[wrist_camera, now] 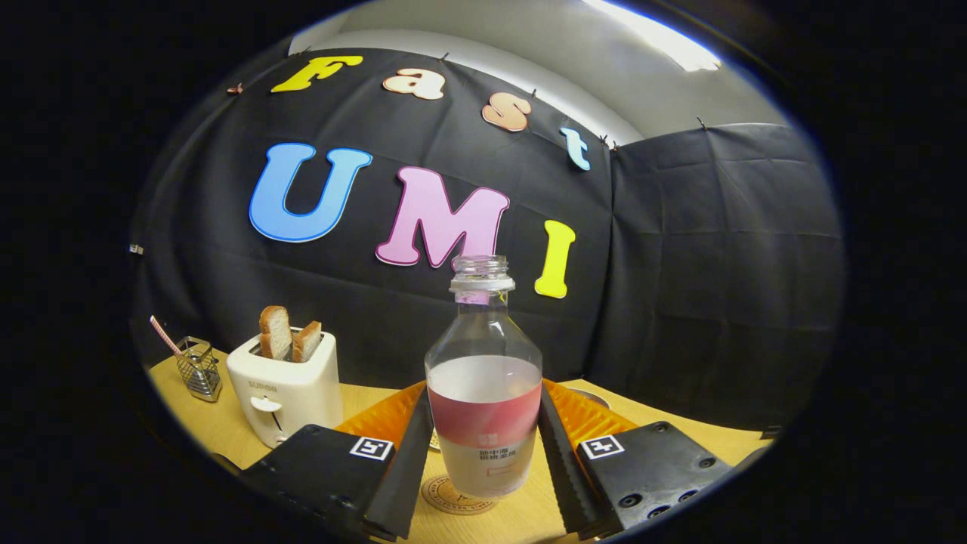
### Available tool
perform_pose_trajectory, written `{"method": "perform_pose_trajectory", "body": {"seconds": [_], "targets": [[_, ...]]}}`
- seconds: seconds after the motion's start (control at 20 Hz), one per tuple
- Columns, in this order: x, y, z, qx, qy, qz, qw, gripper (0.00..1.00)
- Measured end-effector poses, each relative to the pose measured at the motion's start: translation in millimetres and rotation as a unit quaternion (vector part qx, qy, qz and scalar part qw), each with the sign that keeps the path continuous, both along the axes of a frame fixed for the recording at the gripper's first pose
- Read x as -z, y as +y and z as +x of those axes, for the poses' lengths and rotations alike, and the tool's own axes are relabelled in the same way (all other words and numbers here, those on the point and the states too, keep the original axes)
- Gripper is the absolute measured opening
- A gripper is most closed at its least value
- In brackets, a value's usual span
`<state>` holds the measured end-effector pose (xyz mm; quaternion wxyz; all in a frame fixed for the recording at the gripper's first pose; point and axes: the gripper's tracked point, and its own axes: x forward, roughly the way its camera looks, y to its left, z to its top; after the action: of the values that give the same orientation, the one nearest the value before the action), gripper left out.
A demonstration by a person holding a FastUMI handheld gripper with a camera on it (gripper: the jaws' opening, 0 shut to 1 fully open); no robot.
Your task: Take the bottle from table, then pour the juice into the cup, finally place the bottle on the coaster
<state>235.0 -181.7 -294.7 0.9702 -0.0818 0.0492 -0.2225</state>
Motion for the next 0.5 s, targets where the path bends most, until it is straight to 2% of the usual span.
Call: {"method": "perform_pose_trajectory", "body": {"seconds": [0.1, 0.25, 0.5], "targets": [[27, -6, 5, 0.007, 0.006, 0.020, 1.000, 0.75], [58, -15, 8, 0.019, 0.022, 0.010, 1.000, 0.75], [77, -17, 16, 0.025, 0.014, 0.041, 0.999, 0.75]]}}
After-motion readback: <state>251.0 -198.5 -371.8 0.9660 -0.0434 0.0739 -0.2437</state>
